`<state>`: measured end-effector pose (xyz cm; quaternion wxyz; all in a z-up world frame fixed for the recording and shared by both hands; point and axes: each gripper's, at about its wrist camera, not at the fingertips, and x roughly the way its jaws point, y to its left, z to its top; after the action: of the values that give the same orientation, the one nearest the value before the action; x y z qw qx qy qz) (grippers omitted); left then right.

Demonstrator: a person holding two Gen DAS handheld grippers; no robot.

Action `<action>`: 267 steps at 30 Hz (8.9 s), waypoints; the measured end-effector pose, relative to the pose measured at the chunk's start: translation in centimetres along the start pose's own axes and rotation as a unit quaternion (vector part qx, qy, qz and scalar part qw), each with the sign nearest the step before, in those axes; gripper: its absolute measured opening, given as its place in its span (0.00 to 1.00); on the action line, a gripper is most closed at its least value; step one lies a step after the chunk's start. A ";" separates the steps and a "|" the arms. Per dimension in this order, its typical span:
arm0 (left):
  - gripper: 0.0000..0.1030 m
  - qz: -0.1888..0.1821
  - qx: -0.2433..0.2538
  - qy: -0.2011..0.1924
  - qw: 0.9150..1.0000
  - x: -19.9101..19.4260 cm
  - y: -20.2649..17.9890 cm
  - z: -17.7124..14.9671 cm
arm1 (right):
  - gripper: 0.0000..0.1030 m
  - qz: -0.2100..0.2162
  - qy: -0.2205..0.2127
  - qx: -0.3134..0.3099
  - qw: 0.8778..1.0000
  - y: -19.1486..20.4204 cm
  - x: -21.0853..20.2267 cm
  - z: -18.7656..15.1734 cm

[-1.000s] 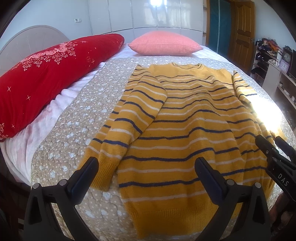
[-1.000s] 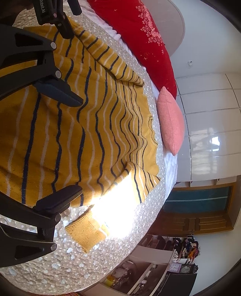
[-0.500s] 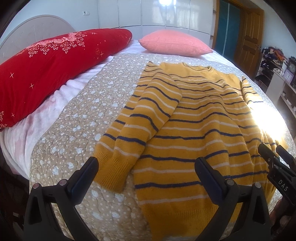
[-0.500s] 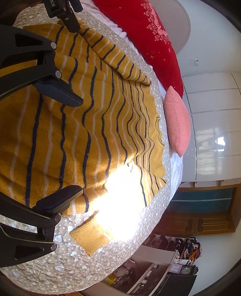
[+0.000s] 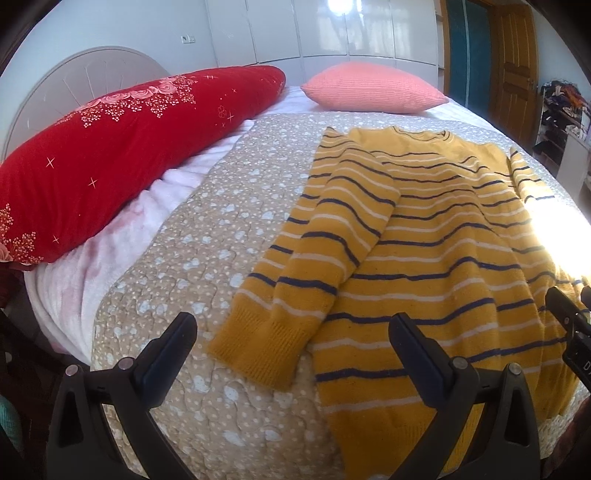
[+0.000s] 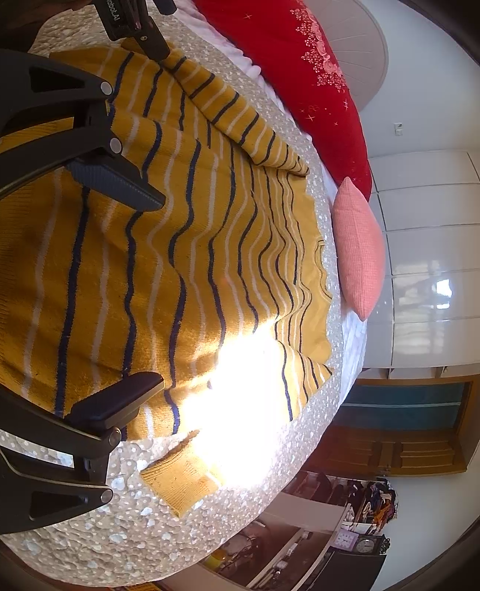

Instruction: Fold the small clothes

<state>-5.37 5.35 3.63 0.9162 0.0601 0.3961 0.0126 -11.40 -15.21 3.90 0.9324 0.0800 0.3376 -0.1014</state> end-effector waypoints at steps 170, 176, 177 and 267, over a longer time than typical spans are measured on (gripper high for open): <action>0.66 -0.081 -0.254 0.029 0.963 -3.9 23.4 -5.9 | 0.05 0.004 -0.001 -0.107 0.994 9.0 12.4 26.5; 0.66 -0.096 -0.264 0.052 0.958 -1.9 22.0 -5.2 | 0.26 0.074 0.044 -0.144 0.986 8.3 13.1 23.1; 0.66 -0.100 -0.264 0.052 0.958 -1.7 21.8 -5.1 | 0.31 0.097 0.047 -0.158 0.981 9.9 12.8 22.3; 0.08 -0.296 -0.102 0.095 0.945 -5.2 4.5 -3.0 | 0.10 0.301 0.101 0.260 0.912 -10.4 -2.0 -5.0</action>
<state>-10.96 9.76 5.91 0.8382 -0.1555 0.4774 -0.2129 -18.50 -23.93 0.53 0.8258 0.4273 0.3517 0.1087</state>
